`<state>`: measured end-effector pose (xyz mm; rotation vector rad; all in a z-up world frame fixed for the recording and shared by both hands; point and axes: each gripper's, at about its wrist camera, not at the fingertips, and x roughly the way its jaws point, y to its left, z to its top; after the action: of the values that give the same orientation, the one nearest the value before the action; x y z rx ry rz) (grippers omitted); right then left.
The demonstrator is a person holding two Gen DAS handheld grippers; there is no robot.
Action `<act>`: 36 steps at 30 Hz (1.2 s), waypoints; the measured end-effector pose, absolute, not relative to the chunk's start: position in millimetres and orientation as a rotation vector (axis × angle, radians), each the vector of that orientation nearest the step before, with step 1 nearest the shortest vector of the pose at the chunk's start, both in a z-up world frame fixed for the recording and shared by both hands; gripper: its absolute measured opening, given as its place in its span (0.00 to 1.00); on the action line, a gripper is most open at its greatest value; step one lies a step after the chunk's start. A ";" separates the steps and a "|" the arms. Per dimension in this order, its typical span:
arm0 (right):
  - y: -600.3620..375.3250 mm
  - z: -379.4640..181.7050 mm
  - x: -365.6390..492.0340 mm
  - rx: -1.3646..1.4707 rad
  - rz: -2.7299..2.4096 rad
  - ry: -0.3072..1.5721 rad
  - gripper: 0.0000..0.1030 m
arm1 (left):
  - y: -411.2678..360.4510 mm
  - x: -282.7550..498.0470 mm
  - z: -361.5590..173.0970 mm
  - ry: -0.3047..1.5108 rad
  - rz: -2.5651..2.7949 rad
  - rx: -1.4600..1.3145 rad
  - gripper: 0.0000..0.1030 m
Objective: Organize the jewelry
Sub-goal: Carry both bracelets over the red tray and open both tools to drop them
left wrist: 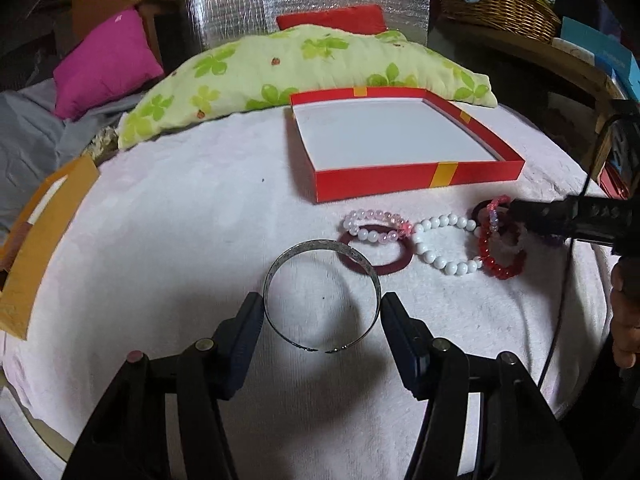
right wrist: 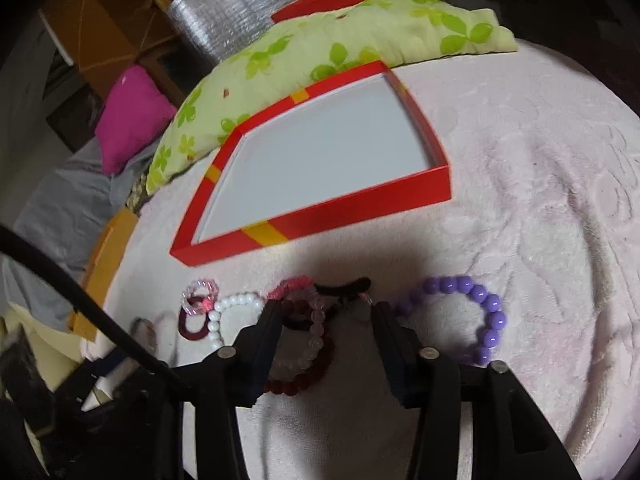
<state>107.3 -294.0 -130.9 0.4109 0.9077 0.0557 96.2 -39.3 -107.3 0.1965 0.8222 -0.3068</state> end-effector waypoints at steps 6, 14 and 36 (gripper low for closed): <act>-285.7 -126.3 106.8 0.313 0.049 0.871 0.08 | -46.9 92.6 -99.0 0.800 -0.326 0.210 0.60; -293.9 -102.4 96.0 0.383 0.100 0.784 0.08 | -45.2 96.5 -91.5 0.784 -0.320 0.198 0.60; -338.4 -97.5 239.4 0.596 0.144 0.797 0.09 | -115.6 246.5 -77.7 0.870 -0.419 0.149 0.60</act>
<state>239.4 -338.4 -97.5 0.5956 0.7966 0.1440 246.5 -115.6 -77.7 0.1490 0.8701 -0.4188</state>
